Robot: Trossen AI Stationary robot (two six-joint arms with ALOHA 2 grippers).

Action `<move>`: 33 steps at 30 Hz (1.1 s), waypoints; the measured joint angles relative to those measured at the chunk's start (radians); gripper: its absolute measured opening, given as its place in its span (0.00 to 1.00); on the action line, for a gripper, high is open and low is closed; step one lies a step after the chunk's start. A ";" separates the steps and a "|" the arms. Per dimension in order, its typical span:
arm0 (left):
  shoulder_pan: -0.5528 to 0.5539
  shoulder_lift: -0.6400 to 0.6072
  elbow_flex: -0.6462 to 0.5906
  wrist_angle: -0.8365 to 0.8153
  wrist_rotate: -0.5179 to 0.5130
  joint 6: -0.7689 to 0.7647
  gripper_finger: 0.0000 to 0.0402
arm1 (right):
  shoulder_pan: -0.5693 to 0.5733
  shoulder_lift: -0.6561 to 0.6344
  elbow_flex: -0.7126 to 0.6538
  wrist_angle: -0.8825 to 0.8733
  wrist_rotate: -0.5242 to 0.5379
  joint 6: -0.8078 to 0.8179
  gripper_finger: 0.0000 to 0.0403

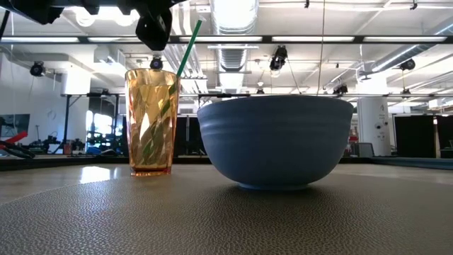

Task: Pick & Place Utensil
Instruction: Put the silver spoon into the blue bowl

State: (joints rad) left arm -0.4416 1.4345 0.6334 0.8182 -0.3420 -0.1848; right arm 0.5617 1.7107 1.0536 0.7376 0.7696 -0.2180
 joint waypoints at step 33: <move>0.002 0.000 0.000 -0.021 -0.006 0.054 0.06 | 0.001 -0.001 -0.007 -0.029 0.015 0.000 0.03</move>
State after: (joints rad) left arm -0.4397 1.4345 0.6334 0.7975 -0.3485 -0.1310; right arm 0.5629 1.7096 1.0470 0.7083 0.7849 -0.2176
